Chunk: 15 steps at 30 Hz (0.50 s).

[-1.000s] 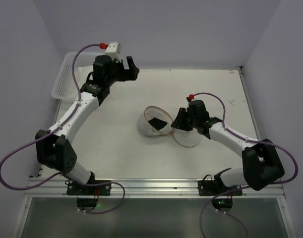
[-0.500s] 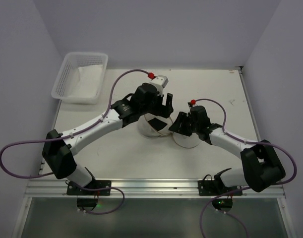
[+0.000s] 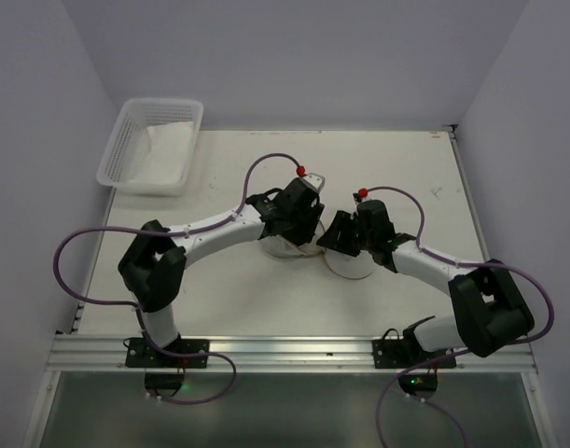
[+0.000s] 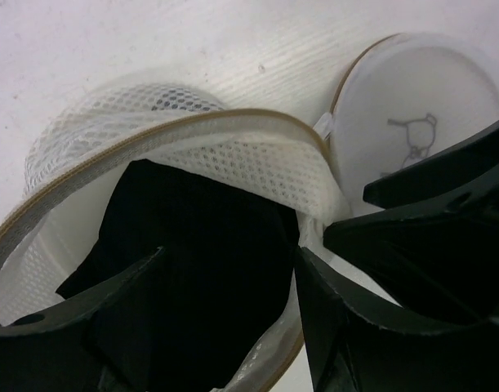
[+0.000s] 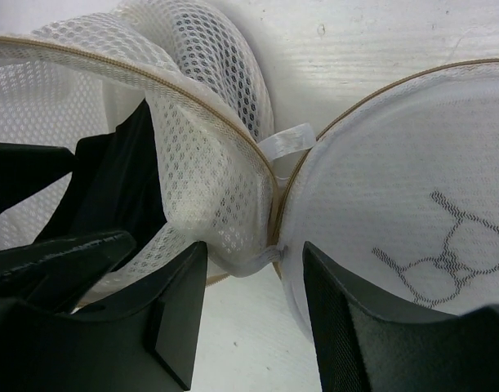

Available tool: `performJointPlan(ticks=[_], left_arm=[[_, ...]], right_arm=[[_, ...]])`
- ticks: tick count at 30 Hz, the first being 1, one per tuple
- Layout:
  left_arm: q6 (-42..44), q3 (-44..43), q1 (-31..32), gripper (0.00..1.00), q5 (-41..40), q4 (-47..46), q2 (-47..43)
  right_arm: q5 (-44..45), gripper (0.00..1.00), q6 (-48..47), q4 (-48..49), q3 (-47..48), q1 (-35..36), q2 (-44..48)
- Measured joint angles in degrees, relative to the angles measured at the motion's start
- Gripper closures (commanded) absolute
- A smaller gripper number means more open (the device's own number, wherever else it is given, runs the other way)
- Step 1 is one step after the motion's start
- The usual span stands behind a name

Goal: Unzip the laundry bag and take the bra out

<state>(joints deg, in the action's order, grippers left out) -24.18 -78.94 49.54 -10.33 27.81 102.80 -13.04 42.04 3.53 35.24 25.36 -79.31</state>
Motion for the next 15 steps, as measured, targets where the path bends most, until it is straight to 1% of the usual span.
performJointPlan(ticks=[3,9,12,15], left_arm=[[0.4,1.4,0.0,0.31,0.2,0.3,0.0],[1.2,3.7,0.0,0.31,0.8,0.3,0.0],[1.2,3.9,0.0,0.37,1.0,0.1,0.3],[1.2,3.9,0.0,0.5,1.2,-0.2,1.0]], right_arm=[[0.0,0.47,0.0,0.2,0.0,0.0,-0.1],[0.0,0.47,-0.2,0.5,0.0,0.0,-0.4],[-0.1,0.46,-0.4,0.8,0.0,0.0,-1.0],[-0.1,0.46,-0.5,0.8,0.0,0.0,-1.5]])
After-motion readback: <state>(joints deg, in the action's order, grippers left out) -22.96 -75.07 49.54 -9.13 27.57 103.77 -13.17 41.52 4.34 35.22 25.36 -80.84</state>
